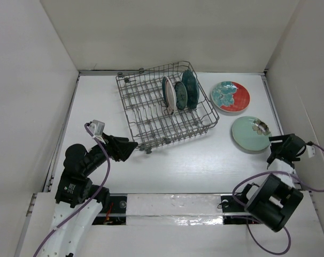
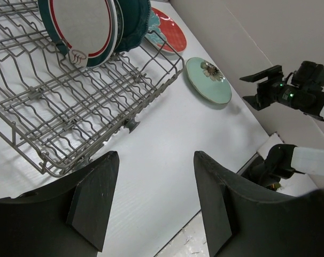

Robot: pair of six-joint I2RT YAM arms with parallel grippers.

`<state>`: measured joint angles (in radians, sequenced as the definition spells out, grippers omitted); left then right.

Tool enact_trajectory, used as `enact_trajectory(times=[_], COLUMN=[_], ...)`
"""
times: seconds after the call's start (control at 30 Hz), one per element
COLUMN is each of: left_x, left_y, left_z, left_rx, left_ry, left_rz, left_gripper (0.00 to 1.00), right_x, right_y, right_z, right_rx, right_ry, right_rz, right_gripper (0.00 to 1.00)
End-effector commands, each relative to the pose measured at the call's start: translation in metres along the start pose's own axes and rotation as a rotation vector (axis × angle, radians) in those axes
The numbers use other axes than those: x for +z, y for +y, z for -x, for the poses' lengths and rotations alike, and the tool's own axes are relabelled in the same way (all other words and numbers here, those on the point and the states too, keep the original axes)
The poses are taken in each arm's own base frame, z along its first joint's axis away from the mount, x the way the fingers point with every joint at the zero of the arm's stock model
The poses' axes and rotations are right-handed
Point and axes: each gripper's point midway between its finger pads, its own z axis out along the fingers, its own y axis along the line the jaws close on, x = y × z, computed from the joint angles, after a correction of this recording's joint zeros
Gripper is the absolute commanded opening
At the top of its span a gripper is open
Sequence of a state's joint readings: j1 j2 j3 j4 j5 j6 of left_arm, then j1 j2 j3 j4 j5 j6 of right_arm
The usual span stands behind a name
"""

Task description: Load the plates into the dish rack

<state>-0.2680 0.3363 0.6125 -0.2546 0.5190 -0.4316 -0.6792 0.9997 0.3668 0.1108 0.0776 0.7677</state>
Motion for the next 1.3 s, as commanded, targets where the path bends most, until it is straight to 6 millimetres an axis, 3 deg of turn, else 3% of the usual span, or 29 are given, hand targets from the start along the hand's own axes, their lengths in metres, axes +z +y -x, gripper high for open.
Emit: enact_trajectory(times=[0.0,0.13,0.33,0.4,0.57,0.6,0.67,0.83,0.93,1.03,1.07,1.13,1.2,1.23,1.27], left_x=[-0.006,-0.008,-0.009,-0.009,-0.008,-0.008,-0.008,-0.006,-0.006,-0.005,-0.005,-0.005,-0.005,-0.004,-0.004], left_y=[-0.016,-0.019,-0.019,-0.020,-0.019,-0.019,-0.019,-0.017,-0.017,-0.016,-0.016,-0.016,-0.016,-0.016,-0.015], left_z=[0.015,0.015,0.014,0.015,0.014,0.014,0.014,0.013,0.013,0.013,0.013,0.012,0.013,0.012,0.012], left_rx=[0.024,0.028,0.019,0.019,0.017,0.015,0.016,0.016,0.016,0.019,0.019,0.018,0.019,0.018,0.019], left_ry=[-0.047,-0.049,-0.045,-0.045,-0.040,-0.040,-0.039,-0.035,-0.035,-0.035,-0.035,-0.032,-0.035,-0.032,-0.031], left_rz=[-0.045,-0.057,-0.055,-0.055,-0.052,-0.052,-0.051,-0.049,-0.049,-0.049,-0.049,-0.047,-0.049,-0.047,-0.047], left_gripper=[0.55,0.55,0.54,0.54,0.54,0.54,0.54,0.54,0.54,0.54,0.54,0.54,0.54,0.54,0.54], right_x=[0.003,0.013,0.024,0.025,0.023,0.020,0.015,-0.010,-0.042,-0.096,-0.103,-0.132,-0.155,-0.177,-0.199], right_y=[0.013,0.007,0.017,0.021,0.023,0.026,0.024,0.046,0.083,0.135,0.139,0.173,0.207,0.233,0.255], right_z=[-0.024,-0.050,-0.062,-0.067,-0.070,-0.065,-0.063,-0.031,0.002,0.047,0.045,0.063,0.054,0.063,0.050], right_rx=[0.051,0.104,0.114,0.131,0.153,0.150,0.157,0.147,0.107,0.053,0.043,0.011,-0.054,-0.074,-0.122], right_ry=[0.141,0.246,0.326,0.350,0.367,0.350,0.334,0.224,0.121,-0.036,-0.041,-0.085,-0.047,-0.060,-0.027], right_rz=[0.117,0.129,0.198,0.228,0.236,0.246,0.234,0.295,0.392,0.531,0.547,0.653,0.753,0.829,0.904], right_gripper=[0.77,0.76,0.67,0.57,0.13,0.08,0.00,0.00,0.00,0.00,0.00,0.00,0.00,0.00,0.00])
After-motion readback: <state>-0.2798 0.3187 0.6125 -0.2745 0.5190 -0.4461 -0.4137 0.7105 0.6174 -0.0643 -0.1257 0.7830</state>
